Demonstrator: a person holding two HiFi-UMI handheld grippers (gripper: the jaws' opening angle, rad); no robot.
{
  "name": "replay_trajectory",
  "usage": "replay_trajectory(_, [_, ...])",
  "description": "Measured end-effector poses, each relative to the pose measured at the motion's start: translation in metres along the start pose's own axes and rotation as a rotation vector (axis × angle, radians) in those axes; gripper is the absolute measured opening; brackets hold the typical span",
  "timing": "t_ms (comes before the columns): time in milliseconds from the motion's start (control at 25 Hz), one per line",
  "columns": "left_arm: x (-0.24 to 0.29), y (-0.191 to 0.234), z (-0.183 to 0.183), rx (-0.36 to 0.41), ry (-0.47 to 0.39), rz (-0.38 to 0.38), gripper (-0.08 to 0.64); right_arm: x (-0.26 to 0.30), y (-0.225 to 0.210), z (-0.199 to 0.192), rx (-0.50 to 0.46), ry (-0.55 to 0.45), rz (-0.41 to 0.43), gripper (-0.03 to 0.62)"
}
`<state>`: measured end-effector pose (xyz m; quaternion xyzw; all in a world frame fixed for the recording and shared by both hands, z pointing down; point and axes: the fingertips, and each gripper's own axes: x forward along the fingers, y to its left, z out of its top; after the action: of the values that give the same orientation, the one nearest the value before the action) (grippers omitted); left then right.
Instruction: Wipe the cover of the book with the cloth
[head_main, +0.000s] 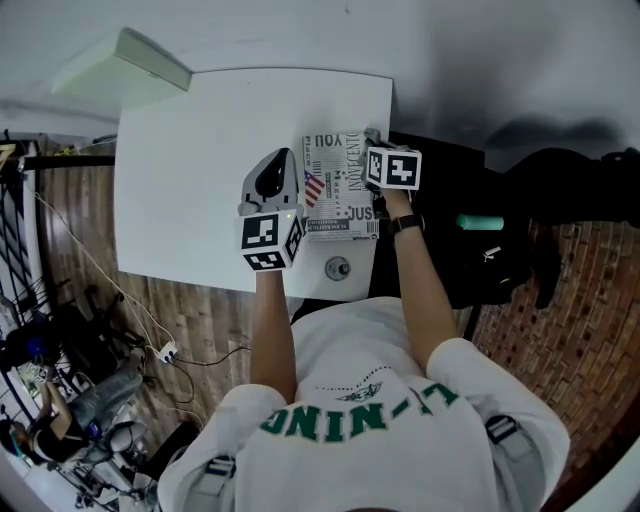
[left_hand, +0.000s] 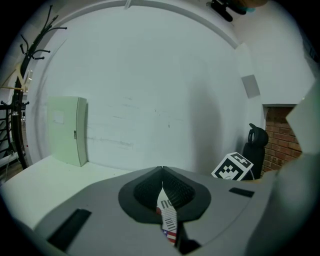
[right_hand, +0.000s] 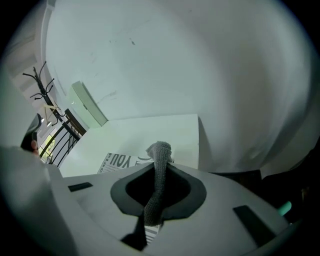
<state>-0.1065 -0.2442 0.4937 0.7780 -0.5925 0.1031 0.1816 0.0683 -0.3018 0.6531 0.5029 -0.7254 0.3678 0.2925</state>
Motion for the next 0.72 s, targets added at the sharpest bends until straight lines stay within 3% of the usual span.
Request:
replay_trajectory(120, [-0.007,0.005,0.003,-0.014,-0.013,0.015,0.014,0.002,0.007,-0.001,-0.001,0.013,-0.022,0.038])
replay_trajectory(240, [-0.017,0.012,0.002,-0.006,-0.009,0.041,0.014,0.008,0.056,-0.006,0.033,0.008,0.119,0.038])
replay_trajectory(360, [-0.027,0.023,-0.001,0.004,0.007,0.073,0.014,0.015,0.121,-0.011,-0.051,0.003,0.223,0.038])
replay_trajectory(520, [-0.039,0.035,-0.004,0.011,0.019,0.107,0.014,0.031,0.160,-0.021,-0.146,0.049,0.216,0.038])
replay_trajectory(720, [-0.038,0.032,-0.004,0.021,0.028,0.107,0.014,0.031,0.152,-0.018,-0.202,0.036,0.169,0.038])
